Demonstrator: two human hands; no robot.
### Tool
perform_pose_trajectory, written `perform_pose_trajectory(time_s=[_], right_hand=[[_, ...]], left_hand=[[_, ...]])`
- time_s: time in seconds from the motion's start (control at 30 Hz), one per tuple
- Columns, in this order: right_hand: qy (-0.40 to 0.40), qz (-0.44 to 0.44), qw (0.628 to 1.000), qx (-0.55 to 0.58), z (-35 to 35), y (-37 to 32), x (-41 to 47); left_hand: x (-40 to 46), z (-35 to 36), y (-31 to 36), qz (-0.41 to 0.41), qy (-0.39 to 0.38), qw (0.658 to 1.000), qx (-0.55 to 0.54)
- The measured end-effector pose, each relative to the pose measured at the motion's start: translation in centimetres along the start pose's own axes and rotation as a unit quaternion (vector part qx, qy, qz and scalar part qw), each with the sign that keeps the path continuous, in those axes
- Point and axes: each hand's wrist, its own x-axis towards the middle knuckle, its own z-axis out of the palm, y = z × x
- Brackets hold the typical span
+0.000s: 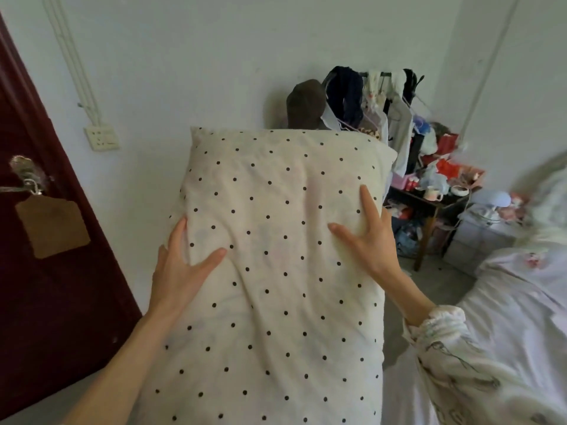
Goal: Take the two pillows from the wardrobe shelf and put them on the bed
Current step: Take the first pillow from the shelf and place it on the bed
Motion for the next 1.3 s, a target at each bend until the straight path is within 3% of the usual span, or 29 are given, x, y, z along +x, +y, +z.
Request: perform_pose_trajectory(time_s=[0.2, 0.43, 0.77, 1.3], right_hand=[[0.086, 0.028, 0.995, -0.030, 2.8, 1.9, 6.6], [0.194, 0.055, 0.976, -0.085, 1.3, 4.5, 12.4], [0.295, 0.097, 0.935, -0.173, -6.7, 14.3, 20.0], [0.360, 0.129, 0.897, -0.221, -22.7, 31.2, 36.7]], left_hand=[[12.7, 5.3, -1.3, 0.056, -0.084, 0.994, -0.049], [22.6, 14.0, 1.9, 0.129, -0.162, 0.975, -0.081], [29.2, 33.6, 8.5, 0.204, -0.274, 0.924, -0.171], [36.9, 63.9, 23.3, 0.246, -0.321, 0.892, -0.203]])
